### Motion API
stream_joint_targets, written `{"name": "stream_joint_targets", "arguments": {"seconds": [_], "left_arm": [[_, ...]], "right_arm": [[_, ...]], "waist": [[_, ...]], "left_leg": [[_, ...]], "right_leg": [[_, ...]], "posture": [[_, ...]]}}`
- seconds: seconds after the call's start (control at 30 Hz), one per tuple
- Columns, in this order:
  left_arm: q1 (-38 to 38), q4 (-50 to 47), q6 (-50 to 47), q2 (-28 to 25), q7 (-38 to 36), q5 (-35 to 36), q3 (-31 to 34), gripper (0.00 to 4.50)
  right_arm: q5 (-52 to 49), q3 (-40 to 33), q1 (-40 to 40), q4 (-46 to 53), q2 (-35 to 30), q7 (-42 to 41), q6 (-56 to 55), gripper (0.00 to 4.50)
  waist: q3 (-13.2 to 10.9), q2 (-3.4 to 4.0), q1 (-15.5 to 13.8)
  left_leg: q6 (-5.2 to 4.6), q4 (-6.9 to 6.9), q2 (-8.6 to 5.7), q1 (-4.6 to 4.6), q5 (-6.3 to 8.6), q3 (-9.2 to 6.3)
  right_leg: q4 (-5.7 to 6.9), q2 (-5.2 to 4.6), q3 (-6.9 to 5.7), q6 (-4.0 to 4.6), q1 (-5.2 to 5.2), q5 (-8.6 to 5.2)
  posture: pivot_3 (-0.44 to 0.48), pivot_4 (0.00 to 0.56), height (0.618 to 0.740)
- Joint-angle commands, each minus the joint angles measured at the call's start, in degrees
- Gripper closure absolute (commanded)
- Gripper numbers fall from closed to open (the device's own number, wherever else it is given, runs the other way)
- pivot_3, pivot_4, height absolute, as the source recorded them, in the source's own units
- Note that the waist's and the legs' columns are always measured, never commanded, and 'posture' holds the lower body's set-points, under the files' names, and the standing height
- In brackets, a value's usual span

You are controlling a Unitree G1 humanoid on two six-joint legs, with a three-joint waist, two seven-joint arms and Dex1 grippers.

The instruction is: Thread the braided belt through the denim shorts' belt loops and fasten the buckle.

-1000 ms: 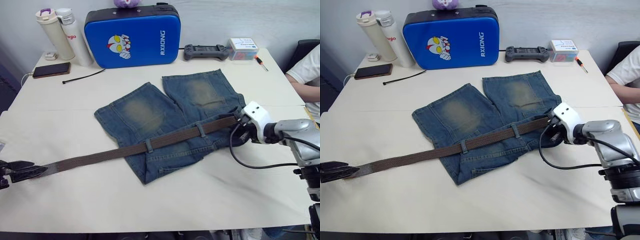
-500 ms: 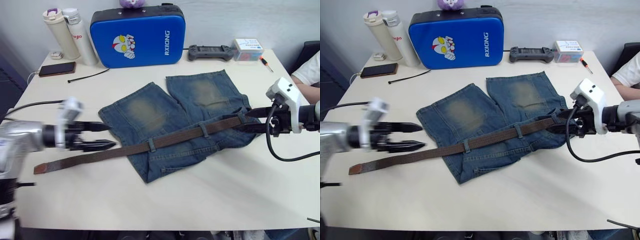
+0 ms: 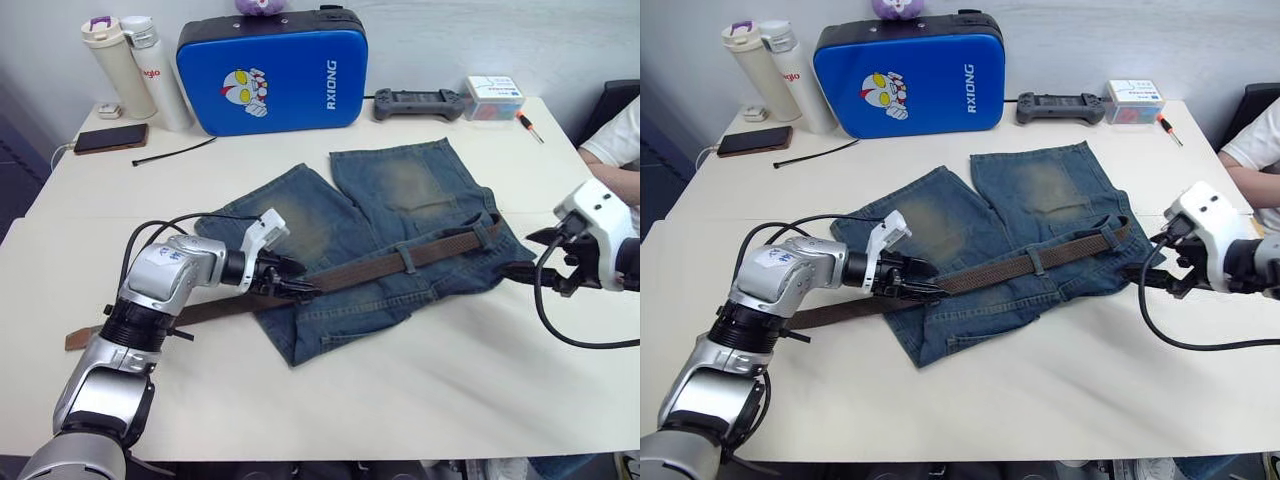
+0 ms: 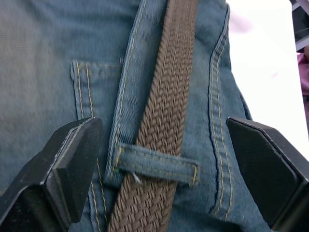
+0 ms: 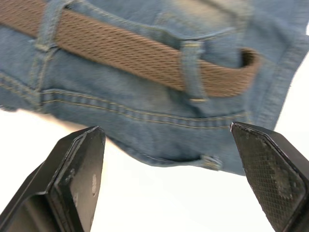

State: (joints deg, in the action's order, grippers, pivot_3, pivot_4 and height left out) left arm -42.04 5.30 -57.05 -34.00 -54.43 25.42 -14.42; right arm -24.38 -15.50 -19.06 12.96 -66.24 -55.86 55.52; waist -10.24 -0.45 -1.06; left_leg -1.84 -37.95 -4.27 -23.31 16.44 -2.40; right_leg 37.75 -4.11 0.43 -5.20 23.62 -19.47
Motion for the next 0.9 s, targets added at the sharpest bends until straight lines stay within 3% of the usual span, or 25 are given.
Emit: {"name": "stream_joint_targets", "arguments": {"seconds": [0.03,0.13,0.27,0.4,0.7,0.87,0.9], "left_arm": [[0.8,-0.4,0.3,-0.7,0.0,-1.9,-1.5,0.00],[1.3,-2.0,-0.1,0.4,-0.4,-1.1,-1.4,0.90],[1.1,-4.1,-1.0,1.5,-0.2,0.3,0.0,2.55],[1.1,-4.8,-1.1,1.0,-0.4,0.5,1.2,4.13],[1.6,-6.9,-2.1,0.5,0.3,1.3,3.2,4.27],[1.9,-8.2,-2.8,1.1,1.0,1.6,3.6,4.27],[2.0,-8.4,-2.8,1.0,1.0,1.5,3.7,4.27]], "right_arm": [[-1.3,-3.1,-0.2,2.5,-0.2,1.2,0.3,0.08],[-0.9,-2.3,-0.7,2.2,0.0,1.9,-1.2,0.00],[0.7,1.5,-3.1,0.1,0.1,1.6,-5.7,0.00],[3.3,9.7,-11.1,-6.9,3.0,-0.9,-11.8,0.00],[16.8,24.4,-31.9,-39.0,12.7,-4.6,-30.1,0.00],[24.8,32.4,-39.4,-52.3,13.8,-13.2,-36.1,0.00],[26.0,33.3,-40.5,-54.2,13.9,-14.5,-36.5,0.25]], "waist": [[0.0,0.00,0.0],[0.0,0.00,-0.2],[0.0,0.00,-0.3],[0.0,0.00,0.0],[0.0,0.00,0.8],[0.0,0.01,1.1],[0.0,0.01,1.1]], "left_leg": [[0.00,0.00,0.00,0.00,0.00,0.00],[0.00,-0.01,0.00,0.00,0.00,-0.02],[0.00,-0.01,-0.01,0.00,0.00,-0.02],[0.00,-0.02,-0.01,0.02,0.00,-0.01],[0.03,-0.03,-0.01,0.01,-0.01,-0.05],[0.03,-0.04,-0.02,0.00,-0.02,-0.04],[0.03,-0.04,-0.02,0.00,-0.02,-0.06]], "right_leg": [[0.00,0.00,0.00,0.00,0.00,0.00],[-0.01,0.00,0.00,0.00,-0.03,0.00],[-0.01,-0.01,0.00,0.00,-0.02,0.00],[-0.02,0.00,0.00,0.00,-0.03,0.00],[0.02,0.01,-0.06,0.00,0.02,0.00],[0.04,0.01,-0.08,0.00,0.02,0.00],[0.04,0.01,-0.08,0.00,0.01,0.00]], "posture": [[0.000,0.150,0.740],[0.000,0.150,0.740],[0.000,0.150,0.740],[0.000,0.150,0.740],[0.000,0.150,0.740],[0.000,0.150,0.740],[0.000,0.150,0.740]]}}
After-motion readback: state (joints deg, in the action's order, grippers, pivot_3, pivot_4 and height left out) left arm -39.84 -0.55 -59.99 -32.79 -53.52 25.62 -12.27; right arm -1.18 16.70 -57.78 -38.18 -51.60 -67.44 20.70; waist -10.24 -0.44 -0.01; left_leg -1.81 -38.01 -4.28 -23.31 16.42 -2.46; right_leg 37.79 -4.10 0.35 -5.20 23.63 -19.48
